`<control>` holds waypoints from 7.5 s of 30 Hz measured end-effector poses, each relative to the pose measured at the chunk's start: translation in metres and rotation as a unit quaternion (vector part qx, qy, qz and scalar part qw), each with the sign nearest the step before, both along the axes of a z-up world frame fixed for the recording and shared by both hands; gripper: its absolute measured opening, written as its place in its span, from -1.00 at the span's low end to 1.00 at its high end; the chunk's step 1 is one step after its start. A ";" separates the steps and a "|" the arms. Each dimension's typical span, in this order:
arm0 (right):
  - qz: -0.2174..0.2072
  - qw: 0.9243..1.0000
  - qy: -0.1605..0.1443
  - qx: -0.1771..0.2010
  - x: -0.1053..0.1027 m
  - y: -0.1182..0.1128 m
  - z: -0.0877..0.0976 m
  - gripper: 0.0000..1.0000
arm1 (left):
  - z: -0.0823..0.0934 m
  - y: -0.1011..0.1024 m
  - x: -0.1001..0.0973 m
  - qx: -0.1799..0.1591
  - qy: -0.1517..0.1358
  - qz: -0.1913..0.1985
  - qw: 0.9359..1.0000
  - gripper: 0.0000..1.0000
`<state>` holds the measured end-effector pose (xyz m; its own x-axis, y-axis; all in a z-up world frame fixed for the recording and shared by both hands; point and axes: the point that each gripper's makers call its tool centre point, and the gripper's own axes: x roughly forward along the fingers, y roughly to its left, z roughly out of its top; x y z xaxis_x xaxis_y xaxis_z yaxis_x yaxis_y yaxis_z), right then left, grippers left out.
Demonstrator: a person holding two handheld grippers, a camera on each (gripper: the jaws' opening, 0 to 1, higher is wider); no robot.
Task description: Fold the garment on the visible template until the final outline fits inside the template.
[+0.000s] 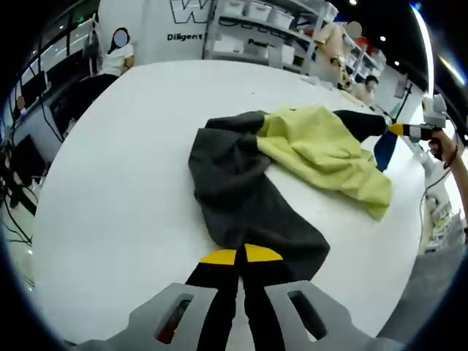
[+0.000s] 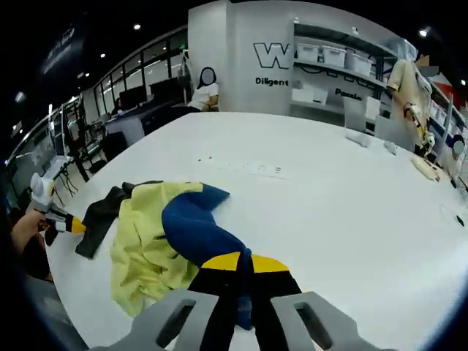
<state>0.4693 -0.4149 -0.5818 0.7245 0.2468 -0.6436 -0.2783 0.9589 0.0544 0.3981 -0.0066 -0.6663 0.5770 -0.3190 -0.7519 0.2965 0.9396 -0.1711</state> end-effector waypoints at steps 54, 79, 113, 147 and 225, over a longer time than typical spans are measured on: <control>-0.100 0.990 0.095 -0.031 0.002 -0.103 -0.057 -1.00 | 0.000 0.135 0.063 0.163 0.003 0.089 0.983 -0.99; -0.057 0.996 0.065 0.004 -0.007 -0.080 -0.046 -0.54 | 0.006 0.126 0.063 0.127 -0.021 0.106 0.986 -0.38; 0.138 0.988 0.068 0.013 -0.048 0.029 -0.058 0.66 | 0.028 -0.032 0.011 0.024 -0.057 -0.065 0.996 0.87; 0.201 0.978 0.051 0.025 -0.056 0.058 -0.083 0.53 | 0.013 -0.187 -0.048 -0.066 -0.036 -0.189 0.979 0.51; 0.225 0.967 0.116 -0.009 -0.142 0.096 -0.062 -1.00 | 0.032 -0.122 -0.086 -0.047 0.030 -0.128 0.990 -0.99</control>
